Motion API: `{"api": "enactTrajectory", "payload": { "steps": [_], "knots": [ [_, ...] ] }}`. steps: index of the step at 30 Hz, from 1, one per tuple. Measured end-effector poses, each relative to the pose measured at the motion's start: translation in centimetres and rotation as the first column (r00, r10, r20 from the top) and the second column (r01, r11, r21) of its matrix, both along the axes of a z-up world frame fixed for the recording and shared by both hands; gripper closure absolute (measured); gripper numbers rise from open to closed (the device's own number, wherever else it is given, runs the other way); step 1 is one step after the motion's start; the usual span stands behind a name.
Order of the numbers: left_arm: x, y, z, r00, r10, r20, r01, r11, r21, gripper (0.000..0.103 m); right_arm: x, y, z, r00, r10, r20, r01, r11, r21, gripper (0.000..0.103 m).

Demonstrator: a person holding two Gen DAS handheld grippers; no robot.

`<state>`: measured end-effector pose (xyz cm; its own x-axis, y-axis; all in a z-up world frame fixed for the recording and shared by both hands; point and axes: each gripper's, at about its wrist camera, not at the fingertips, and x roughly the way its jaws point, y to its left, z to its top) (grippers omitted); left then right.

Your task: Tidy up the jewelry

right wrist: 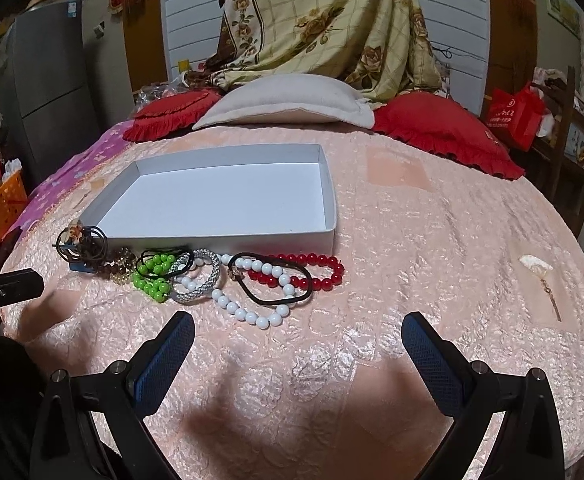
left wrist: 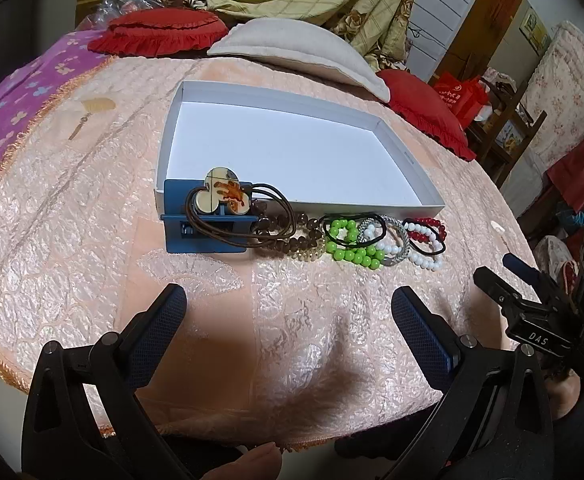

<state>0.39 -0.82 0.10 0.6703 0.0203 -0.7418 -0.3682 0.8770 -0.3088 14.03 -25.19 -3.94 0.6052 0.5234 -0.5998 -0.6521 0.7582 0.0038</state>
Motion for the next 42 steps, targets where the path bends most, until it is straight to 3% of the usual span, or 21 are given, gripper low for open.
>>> {"api": "enactTrajectory", "payload": {
  "steps": [9,15,18,22,26,29,32,33,39,42],
  "knots": [
    [-0.1,0.0,0.1,1.0,-0.001,-0.006,0.001,1.0,0.0,0.0,-0.6,0.5,0.0,0.999,0.031,0.023,-0.031,1.0,0.0,0.0],
    [-0.1,0.0,0.1,1.0,0.001,0.029,-0.001,1.0,0.02,0.0,-0.5,1.2,-1.0,0.997,0.065,-0.028,-0.066,0.997,-0.028,0.0],
    [-0.5,0.1,0.4,0.998,0.012,0.055,-0.014,1.0,0.023,0.0,-0.9,1.5,-0.9,0.997,0.078,-0.014,-0.079,0.996,-0.04,0.0],
    [-1.1,0.8,1.2,0.995,0.027,0.1,-0.031,0.999,0.037,0.0,-1.0,1.4,0.0,0.997,0.072,-0.002,-0.072,0.997,0.014,0.0],
    [-0.5,1.4,1.9,1.0,-0.022,0.021,0.021,0.999,0.024,0.0,-0.9,2.1,0.4,0.998,0.07,-0.006,-0.07,0.997,0.038,0.0],
    [-0.1,1.4,2.2,0.994,-0.111,0.003,0.11,0.991,0.075,0.0,-1.1,2.7,0.5,0.996,0.092,-0.007,-0.091,0.995,0.042,0.0],
    [-0.2,1.6,2.0,0.989,-0.136,-0.052,0.141,0.984,0.111,0.0,-1.4,3.3,0.7,0.992,0.124,-0.013,-0.123,0.99,0.064,0.0],
    [-0.6,1.7,2.2,0.991,-0.125,-0.052,0.132,0.981,0.143,0.0,-1.5,3.6,0.8,0.989,0.143,-0.023,-0.141,0.987,0.081,0.0],
    [-1.6,3.4,1.6,0.998,-0.035,-0.046,0.041,0.991,0.125,0.001,-1.9,6.9,0.8,0.939,0.325,-0.113,-0.295,0.93,0.22,0.003],
    [-1.2,3.9,1.8,0.999,-0.005,-0.055,0.015,0.983,0.183,0.001,-2.3,9.3,0.5,0.905,0.404,-0.132,-0.367,0.899,0.24,0.023]
  ]
}}
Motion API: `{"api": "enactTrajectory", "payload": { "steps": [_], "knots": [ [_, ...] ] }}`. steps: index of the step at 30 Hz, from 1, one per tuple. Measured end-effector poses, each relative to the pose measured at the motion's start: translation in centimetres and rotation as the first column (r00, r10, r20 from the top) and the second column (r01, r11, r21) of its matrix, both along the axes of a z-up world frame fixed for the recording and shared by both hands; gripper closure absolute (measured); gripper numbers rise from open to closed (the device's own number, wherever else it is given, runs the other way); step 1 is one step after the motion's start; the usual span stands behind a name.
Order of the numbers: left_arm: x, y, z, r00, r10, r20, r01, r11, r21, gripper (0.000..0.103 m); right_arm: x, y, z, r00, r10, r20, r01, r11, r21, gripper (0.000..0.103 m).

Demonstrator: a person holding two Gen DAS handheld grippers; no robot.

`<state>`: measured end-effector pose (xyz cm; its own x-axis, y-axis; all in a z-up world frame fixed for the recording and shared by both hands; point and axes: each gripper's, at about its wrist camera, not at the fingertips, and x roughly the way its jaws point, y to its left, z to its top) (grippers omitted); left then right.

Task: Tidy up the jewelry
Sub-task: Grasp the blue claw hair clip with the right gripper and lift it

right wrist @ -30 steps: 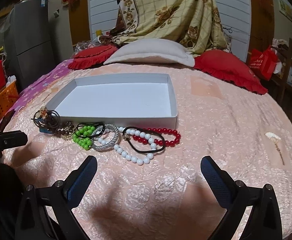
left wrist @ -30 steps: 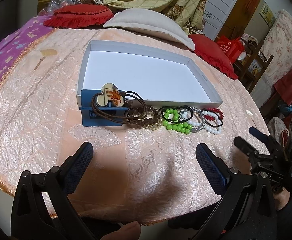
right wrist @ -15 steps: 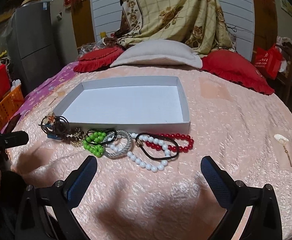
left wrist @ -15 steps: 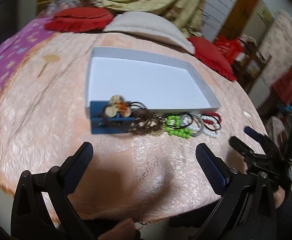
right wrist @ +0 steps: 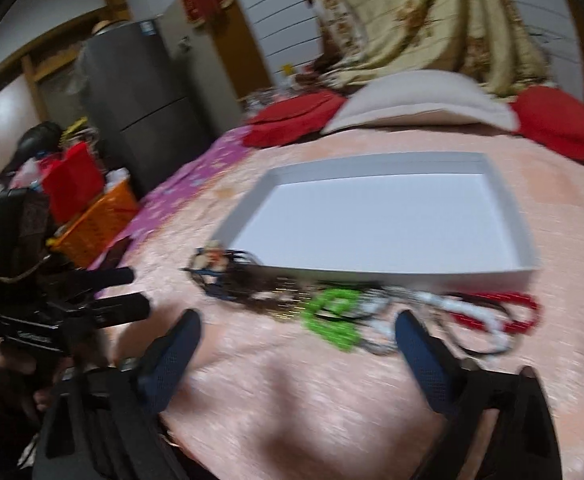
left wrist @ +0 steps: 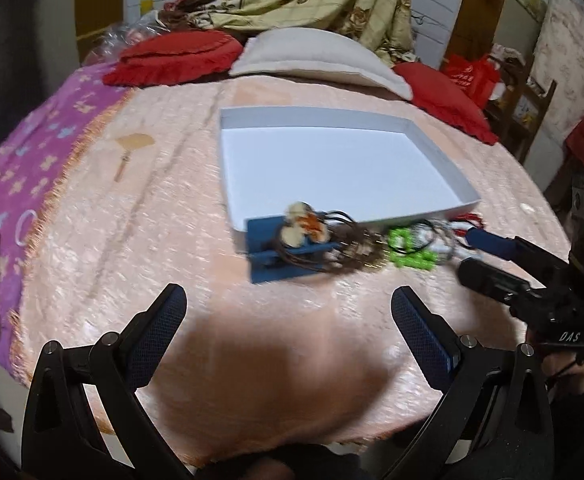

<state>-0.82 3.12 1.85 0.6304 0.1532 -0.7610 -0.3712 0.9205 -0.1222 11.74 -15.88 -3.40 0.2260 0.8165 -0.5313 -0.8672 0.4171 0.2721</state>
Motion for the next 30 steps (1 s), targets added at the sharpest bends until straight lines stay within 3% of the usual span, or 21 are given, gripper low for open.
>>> {"api": "enactTrajectory", "payload": {
  "steps": [2,4,7,13,22,30],
  "knots": [
    [0.2,0.6,-0.1,1.0,0.009,-0.006,-0.009,1.0,0.015,0.001,-0.3,1.7,-0.4,0.999,0.037,-0.002,-0.037,0.999,-0.012,0.031],
    [0.1,1.6,-0.4,1.0,0.025,0.002,-0.025,0.999,-0.023,0.001,-0.4,3.4,-0.9,0.998,0.066,-0.006,-0.066,0.997,-0.027,0.044],
    [-0.2,2.4,-0.7,0.999,0.044,0.016,-0.043,0.996,-0.077,0.001,-0.2,5.5,-1.6,0.995,0.097,-0.004,-0.097,0.995,-0.039,0.054],
    [-0.2,2.4,-1.0,0.997,0.078,-0.018,-0.08,0.993,-0.086,0.001,0.1,8.4,-2.1,0.988,0.15,0.021,-0.149,0.988,-0.037,0.069],
    [-0.2,2.8,-1.3,0.995,0.096,-0.026,-0.098,0.986,-0.131,0.001,1.1,10.5,-3.3,0.988,0.154,-0.033,-0.156,0.985,-0.073,0.071],
    [0.0,2.2,-1.2,0.996,0.083,-0.032,-0.086,0.991,-0.102,0.001,2.4,10.4,-3.8,0.976,0.159,-0.147,-0.167,0.985,-0.04,0.071]
  ]
}}
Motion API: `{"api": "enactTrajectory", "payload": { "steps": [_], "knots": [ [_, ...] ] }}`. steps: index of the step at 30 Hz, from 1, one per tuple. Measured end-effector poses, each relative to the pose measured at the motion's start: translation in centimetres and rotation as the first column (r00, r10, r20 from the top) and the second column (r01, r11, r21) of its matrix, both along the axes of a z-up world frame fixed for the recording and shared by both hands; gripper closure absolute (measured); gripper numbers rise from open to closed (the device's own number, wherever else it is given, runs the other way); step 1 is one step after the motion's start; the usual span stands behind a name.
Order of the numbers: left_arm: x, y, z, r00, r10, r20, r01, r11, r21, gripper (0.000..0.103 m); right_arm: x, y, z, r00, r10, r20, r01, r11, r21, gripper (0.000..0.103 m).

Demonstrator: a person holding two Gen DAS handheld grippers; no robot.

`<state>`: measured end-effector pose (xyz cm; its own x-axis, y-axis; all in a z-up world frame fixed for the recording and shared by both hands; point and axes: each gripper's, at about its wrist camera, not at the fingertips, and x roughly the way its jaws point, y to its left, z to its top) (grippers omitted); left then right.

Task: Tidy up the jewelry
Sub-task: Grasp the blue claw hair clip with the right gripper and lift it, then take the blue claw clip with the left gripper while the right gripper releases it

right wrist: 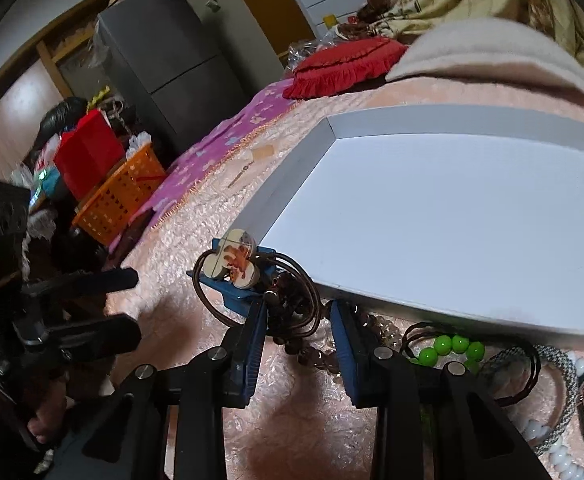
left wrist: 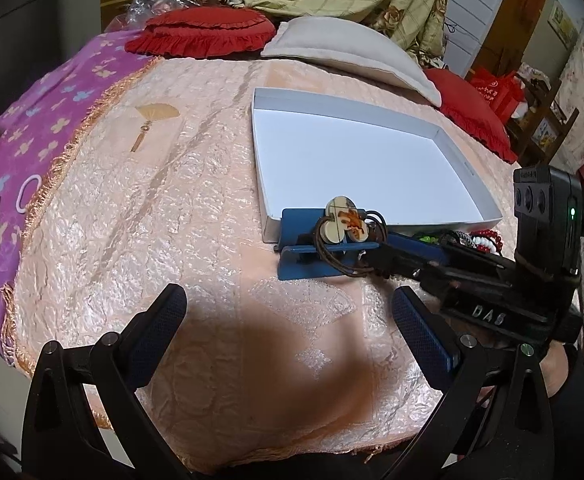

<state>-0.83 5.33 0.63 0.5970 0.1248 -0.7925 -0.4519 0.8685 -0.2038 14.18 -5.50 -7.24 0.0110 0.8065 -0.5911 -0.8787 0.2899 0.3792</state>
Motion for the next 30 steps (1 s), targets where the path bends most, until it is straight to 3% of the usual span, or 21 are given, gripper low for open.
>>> {"api": "enactTrajectory", "payload": {
  "steps": [4,8,9,10,11,14,18,22,24,26,27,30],
  "knots": [
    [0.1,0.1,-0.1,1.0,0.004,-0.003,-0.004,1.0,-0.002,0.001,1.5,-0.4,-0.7,0.988,0.014,-0.155,-0.006,0.999,0.049,0.071],
    [0.1,0.2,-0.1,1.0,0.008,-0.009,-0.008,1.0,-0.005,0.001,2.0,-0.2,-0.9,0.974,0.041,-0.224,-0.024,0.997,0.079,0.071],
    [0.1,0.2,-0.1,1.0,0.01,-0.011,-0.01,1.0,-0.006,0.001,1.8,-0.1,-0.8,0.974,0.051,-0.222,-0.034,0.996,0.08,0.074],
    [0.1,0.2,-0.2,1.0,0.012,-0.012,-0.012,1.0,-0.008,0.001,1.5,-0.1,-0.6,0.978,0.057,-0.2,-0.041,0.996,0.083,0.089],
    [0.1,0.2,-0.2,1.0,0.013,-0.013,-0.013,1.0,-0.011,0.001,1.0,-0.2,-0.2,0.982,0.066,-0.176,-0.052,0.995,0.087,0.097],
    [0.0,0.4,-0.3,1.0,0.02,-0.009,-0.02,1.0,-0.016,0.001,-0.3,-0.6,0.9,0.995,0.07,-0.077,-0.063,0.994,0.089,0.099],
    [0.0,0.5,-0.2,1.0,0.019,-0.011,-0.019,1.0,-0.018,0.001,-1.1,-2.0,2.1,0.999,0.042,-0.016,-0.04,0.994,0.103,0.099],
    [1.0,0.5,0.1,0.995,-0.096,0.006,0.096,0.995,-0.006,0.001,-1.0,-4.9,3.2,1.0,0.007,-0.003,-0.006,0.99,0.139,0.099],
    [1.9,0.3,0.3,0.985,-0.174,0.004,0.173,0.981,0.087,0.001,-0.7,-6.8,3.6,1.0,-0.023,0.0,0.023,0.988,0.153,0.099],
    [2.7,-0.2,0.0,0.97,-0.243,-0.02,0.242,0.95,0.196,0.001,-0.5,-8.2,3.9,0.999,-0.052,0.005,0.05,0.987,0.155,0.099],
    [3.1,-0.4,-0.3,0.961,-0.275,-0.026,0.274,0.937,0.217,0.003,-0.4,-9.0,4.1,0.998,-0.066,0.007,0.064,0.986,0.156,0.099],
    [4.2,-0.8,-1.3,0.922,-0.387,-0.013,0.382,0.904,0.19,0.022,-0.3,-11.0,4.6,0.996,-0.088,0.023,0.084,0.984,0.154,0.099]
  ]
}}
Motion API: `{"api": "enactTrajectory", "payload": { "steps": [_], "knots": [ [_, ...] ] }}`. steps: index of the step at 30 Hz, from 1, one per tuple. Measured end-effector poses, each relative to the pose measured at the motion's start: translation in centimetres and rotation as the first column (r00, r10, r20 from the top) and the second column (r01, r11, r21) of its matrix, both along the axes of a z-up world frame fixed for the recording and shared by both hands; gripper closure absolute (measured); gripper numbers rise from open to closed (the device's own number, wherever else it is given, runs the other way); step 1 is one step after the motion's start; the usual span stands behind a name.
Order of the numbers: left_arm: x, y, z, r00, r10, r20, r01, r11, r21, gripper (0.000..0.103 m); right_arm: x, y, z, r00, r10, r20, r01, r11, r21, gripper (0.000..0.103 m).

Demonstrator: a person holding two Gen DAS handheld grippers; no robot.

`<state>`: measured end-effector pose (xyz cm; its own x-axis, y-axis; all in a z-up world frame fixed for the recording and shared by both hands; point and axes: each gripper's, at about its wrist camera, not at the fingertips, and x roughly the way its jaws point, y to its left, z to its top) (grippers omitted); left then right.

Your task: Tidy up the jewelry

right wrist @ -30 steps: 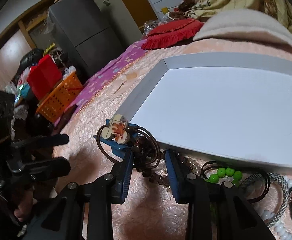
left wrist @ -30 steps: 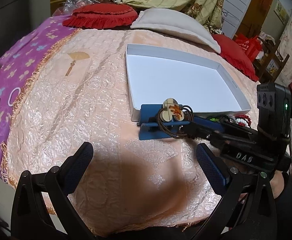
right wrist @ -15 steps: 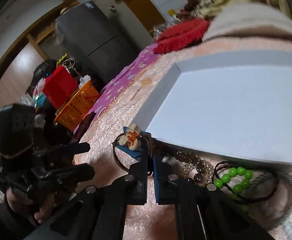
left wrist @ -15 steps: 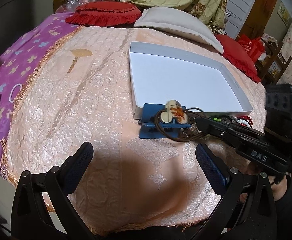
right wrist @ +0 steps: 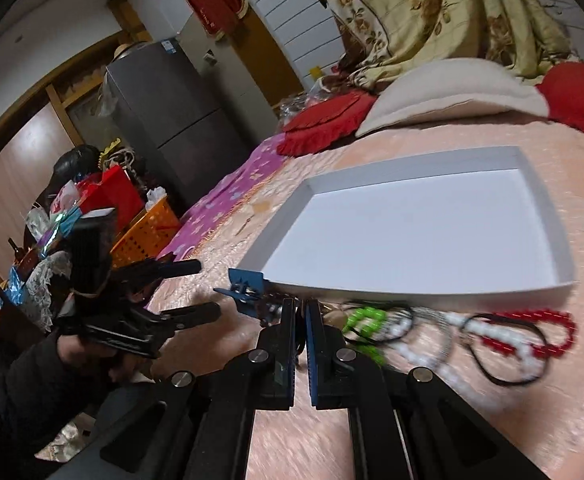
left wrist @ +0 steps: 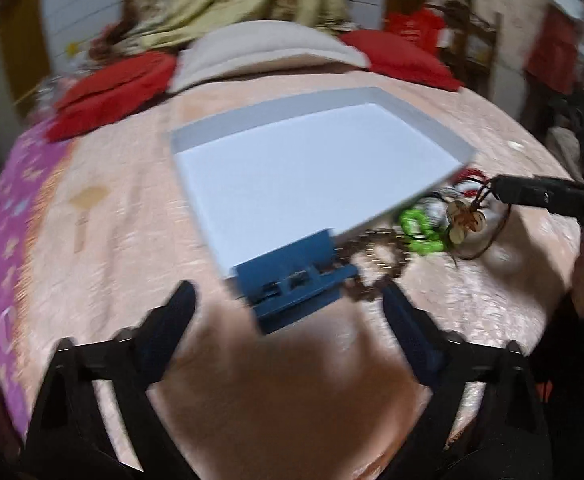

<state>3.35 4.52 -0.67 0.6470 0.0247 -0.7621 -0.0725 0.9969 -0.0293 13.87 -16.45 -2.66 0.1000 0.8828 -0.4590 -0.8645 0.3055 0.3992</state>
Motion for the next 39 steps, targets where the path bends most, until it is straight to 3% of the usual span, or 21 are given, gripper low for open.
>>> {"api": "enactTrajectory", "payload": {
  "steps": [6,8,9,10,16,31,34,39],
  "knots": [
    [1.3,0.4,-1.5,1.0,0.005,-0.014,-0.005,1.0,-0.018,0.041,0.1,-2.9,0.3,0.999,-0.029,0.015,0.029,1.0,-0.006,0.099],
    [1.5,0.7,-1.8,1.0,0.021,-0.019,-0.021,1.0,-0.019,0.056,0.3,-3.4,0.3,0.999,-0.037,0.014,0.037,0.999,-0.003,0.099],
    [1.3,0.8,-1.8,1.0,0.027,-0.015,-0.027,0.999,-0.025,0.073,0.4,-3.6,0.3,0.999,-0.04,0.013,0.04,0.999,-0.003,0.099],
    [1.1,1.0,-1.7,0.999,0.033,-0.007,-0.034,0.999,-0.038,0.083,0.5,-3.6,0.3,0.999,-0.042,0.011,0.042,0.999,-0.002,0.099],
    [-0.6,0.6,-0.4,0.998,0.031,0.059,-0.028,0.998,-0.054,0.087,0.4,-2.9,0.1,0.999,-0.037,0.014,0.037,0.999,-0.017,0.099],
    [-4.2,-0.5,2.6,0.991,0.094,0.096,-0.083,0.99,-0.114,0.087,0.4,-3.6,0.6,0.999,-0.046,0.027,0.046,0.999,0.013,0.099],
    [-4.4,-0.6,2.9,0.98,0.187,0.071,-0.174,0.973,-0.152,0.087,0.4,-3.7,0.5,0.998,-0.05,0.036,0.05,0.999,0.003,0.099],
    [-5.0,-1.4,3.3,0.942,0.332,0.04,-0.314,0.92,-0.235,0.087,0.4,-4.1,0.5,0.997,-0.071,0.042,0.072,0.997,-0.017,0.099]
  ]
}}
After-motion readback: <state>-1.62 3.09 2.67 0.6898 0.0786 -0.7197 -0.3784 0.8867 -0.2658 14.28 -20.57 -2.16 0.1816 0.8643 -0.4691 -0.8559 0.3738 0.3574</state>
